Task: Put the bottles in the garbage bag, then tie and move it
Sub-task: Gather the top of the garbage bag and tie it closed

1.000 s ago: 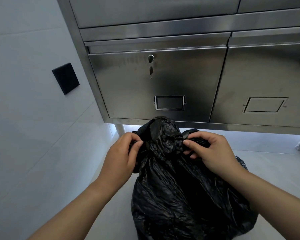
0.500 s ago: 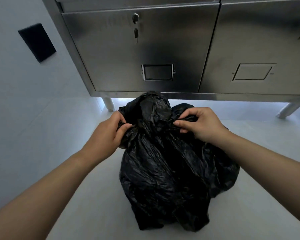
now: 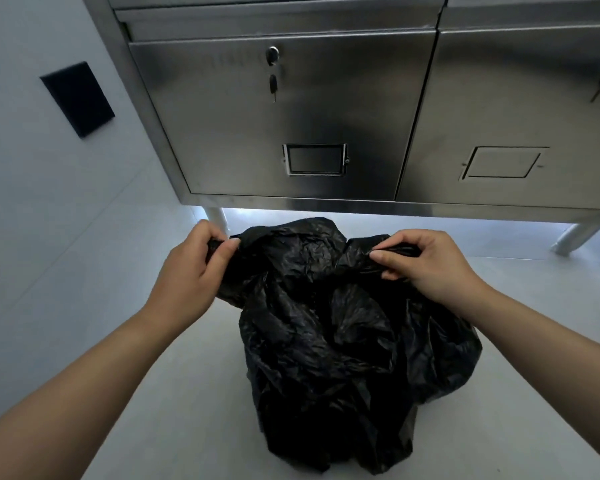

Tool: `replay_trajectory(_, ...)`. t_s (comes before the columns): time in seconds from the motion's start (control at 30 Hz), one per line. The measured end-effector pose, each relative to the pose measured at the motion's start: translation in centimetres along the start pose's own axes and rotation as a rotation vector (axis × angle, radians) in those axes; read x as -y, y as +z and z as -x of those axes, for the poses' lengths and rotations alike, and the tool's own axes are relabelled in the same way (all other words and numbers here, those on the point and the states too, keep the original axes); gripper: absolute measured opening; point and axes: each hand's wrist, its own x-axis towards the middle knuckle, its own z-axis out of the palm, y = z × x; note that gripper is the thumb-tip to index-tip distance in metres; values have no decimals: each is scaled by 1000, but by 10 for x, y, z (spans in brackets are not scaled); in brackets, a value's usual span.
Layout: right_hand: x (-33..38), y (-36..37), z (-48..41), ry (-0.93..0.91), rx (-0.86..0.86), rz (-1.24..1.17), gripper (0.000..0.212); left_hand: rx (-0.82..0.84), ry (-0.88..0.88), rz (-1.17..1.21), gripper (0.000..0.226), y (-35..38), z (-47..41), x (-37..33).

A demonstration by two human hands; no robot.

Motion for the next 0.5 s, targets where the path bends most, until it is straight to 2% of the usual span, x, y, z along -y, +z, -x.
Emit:
replay_trajectory(0.1, 10, 11, 1, -93, 21, 7, 16, 17, 90, 27, 18, 8, -5, -19)
replay_trajectory(0.23, 17, 33, 0, -246, -41, 62, 22, 36, 115, 120, 12, 18, 1, -28)
replay_trajectory(0.37, 18, 50, -2, -285, -135, 68, 12, -61, 105, 207, 15, 26, 3, -34)
replay_trajectory(0.5, 29, 64, -6, -319, -199, 4, 12, -40, 151, 211, 14, 26, -1, -41)
